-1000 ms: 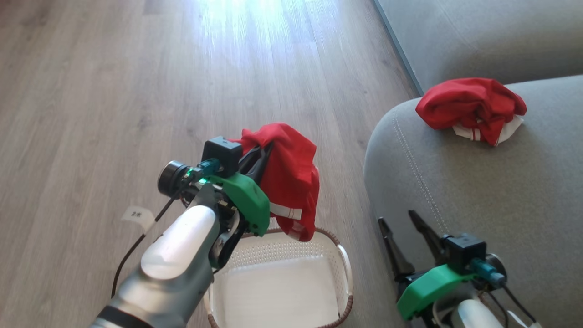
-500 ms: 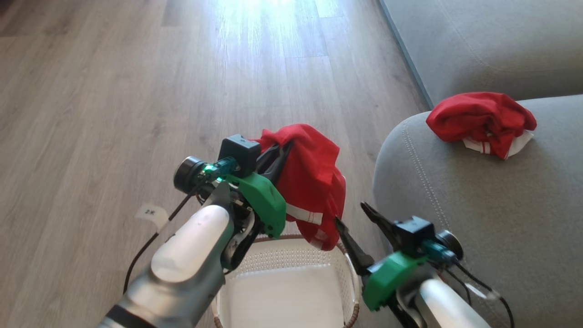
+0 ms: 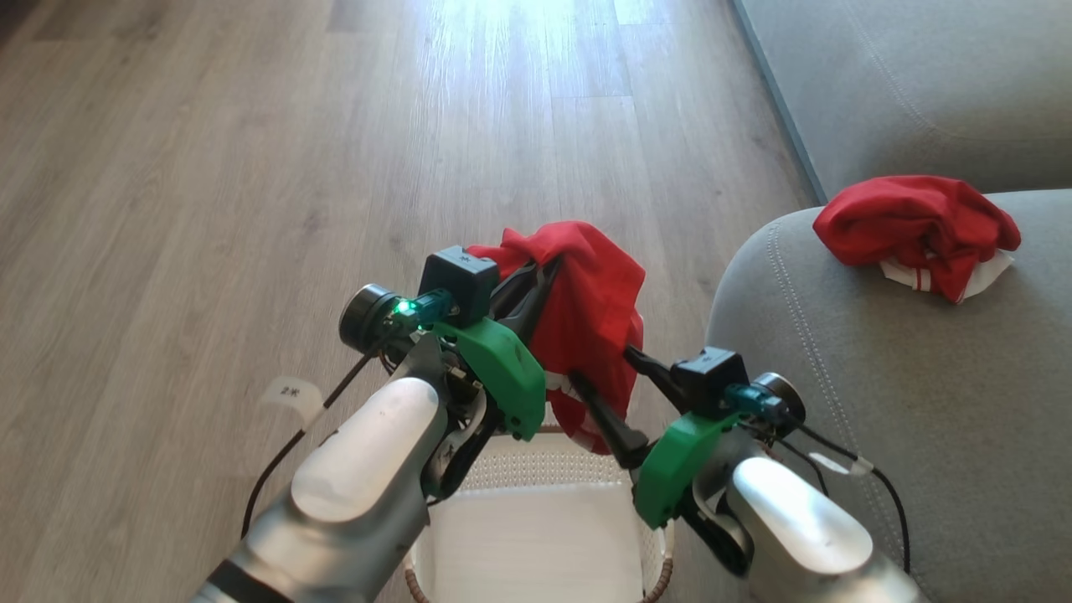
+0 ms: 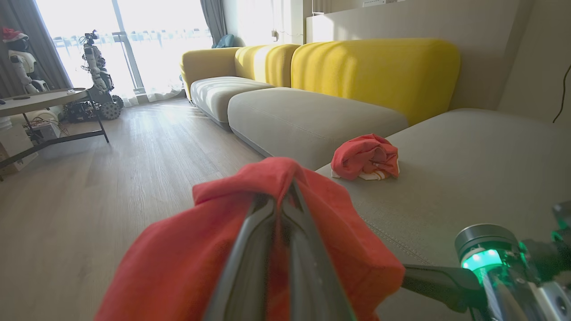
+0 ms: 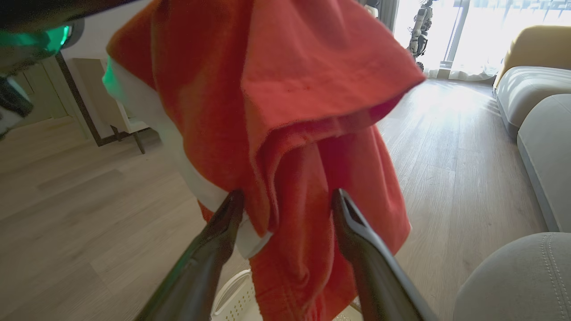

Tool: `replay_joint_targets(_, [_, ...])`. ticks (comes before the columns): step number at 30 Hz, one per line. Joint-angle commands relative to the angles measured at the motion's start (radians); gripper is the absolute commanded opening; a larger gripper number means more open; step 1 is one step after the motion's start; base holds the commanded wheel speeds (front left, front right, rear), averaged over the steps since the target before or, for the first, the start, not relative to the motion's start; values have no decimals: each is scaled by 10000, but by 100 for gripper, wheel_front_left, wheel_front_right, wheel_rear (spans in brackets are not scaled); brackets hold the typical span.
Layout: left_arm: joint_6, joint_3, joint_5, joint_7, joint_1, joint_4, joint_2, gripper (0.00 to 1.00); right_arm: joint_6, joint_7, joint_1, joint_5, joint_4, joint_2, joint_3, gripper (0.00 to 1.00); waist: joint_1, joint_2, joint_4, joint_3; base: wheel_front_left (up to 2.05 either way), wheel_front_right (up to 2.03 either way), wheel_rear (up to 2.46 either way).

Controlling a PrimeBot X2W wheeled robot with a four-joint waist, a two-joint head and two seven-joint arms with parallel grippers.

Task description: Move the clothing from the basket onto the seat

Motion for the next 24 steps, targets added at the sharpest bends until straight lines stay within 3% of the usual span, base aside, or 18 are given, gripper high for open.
replay_joint_targets(1, [36,316,-97,-106,-514,-388,113,0,-4,-67,-571,153,-121,72,115,77,1,0,38,24,0,0,0])
replay_joint_targets(4, [51,308,-138,-133,-480,-407,110,0,-4,-67,-773,376,148,72,280,28,1,0,89,62,0,0,0])
replay_joint_targets(5, [55,307,-151,-143,-469,-411,112,0,-4,-67,-829,447,207,72,354,0,1,0,97,74,0,0,0])
replay_joint_targets(14, [195,412,-281,-295,-327,-341,227,2,-4,-67,-1076,770,262,72,393,0,1,0,-73,201,0,0,0])
replay_joint_targets(16, [234,436,-284,-397,-266,-297,276,42,-4,-67,-1081,700,240,72,260,0,1,0,-168,230,0,0,0])
replay_joint_targets(17, [249,453,-302,-442,-229,-267,291,87,-4,-67,-1089,635,239,72,160,0,1,0,-219,248,0,0,0])
replay_joint_targets(18, [256,480,-342,-484,-186,-232,298,100,-4,-67,-1095,563,240,72,44,0,1,0,-274,263,0,0,0])
replay_joint_targets(24, [265,566,-460,-811,17,-8,338,100,-4,-67,-1114,64,223,72,-722,0,1,0,-615,348,0,0,0])
